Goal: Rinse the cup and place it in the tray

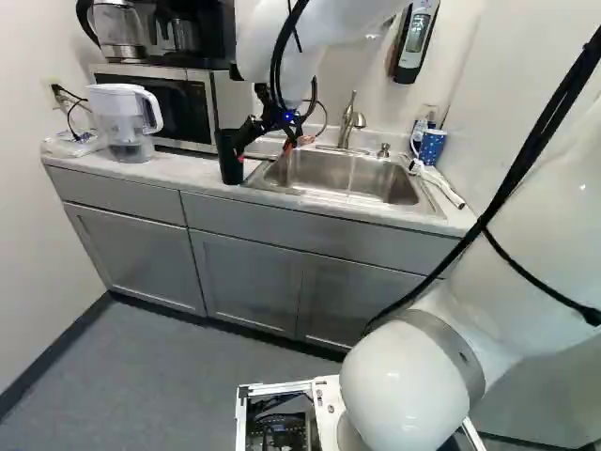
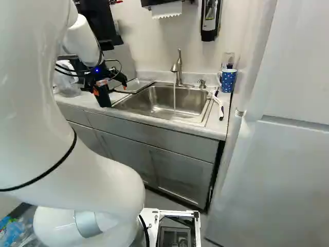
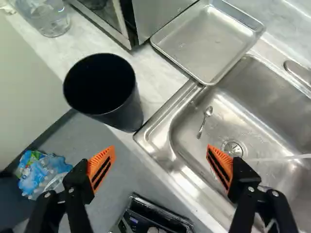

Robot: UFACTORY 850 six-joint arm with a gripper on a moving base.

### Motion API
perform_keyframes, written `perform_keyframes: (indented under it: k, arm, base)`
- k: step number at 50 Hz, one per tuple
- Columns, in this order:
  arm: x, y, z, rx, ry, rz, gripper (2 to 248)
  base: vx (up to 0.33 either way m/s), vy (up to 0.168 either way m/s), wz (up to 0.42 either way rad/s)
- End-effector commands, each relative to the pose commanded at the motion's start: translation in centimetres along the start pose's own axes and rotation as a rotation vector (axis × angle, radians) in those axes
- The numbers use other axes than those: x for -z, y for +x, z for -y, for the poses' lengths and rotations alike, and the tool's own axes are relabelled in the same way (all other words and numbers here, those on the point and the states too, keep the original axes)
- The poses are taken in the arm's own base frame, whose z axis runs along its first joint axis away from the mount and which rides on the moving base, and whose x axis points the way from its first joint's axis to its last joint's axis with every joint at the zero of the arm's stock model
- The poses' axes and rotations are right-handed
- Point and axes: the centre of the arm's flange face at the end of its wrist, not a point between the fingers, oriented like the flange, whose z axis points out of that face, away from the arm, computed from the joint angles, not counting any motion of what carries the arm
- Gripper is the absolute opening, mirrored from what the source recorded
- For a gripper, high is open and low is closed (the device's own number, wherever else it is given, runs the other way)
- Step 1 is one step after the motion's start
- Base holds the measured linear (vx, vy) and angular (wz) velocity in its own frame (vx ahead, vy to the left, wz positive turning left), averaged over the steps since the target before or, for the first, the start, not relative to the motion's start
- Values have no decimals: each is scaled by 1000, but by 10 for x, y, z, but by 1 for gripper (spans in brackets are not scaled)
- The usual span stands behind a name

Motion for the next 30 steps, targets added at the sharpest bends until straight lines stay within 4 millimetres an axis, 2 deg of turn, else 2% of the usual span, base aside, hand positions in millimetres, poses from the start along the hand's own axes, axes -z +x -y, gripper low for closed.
perform_keyframes:
  k: [13, 30]
  arm:
    - [3, -9, 16, 28, 21, -16, 247]
    - [-11, -13, 23, 39, 31, -69, 247]
  base:
    - [0, 0, 0]
    - [0, 0, 0]
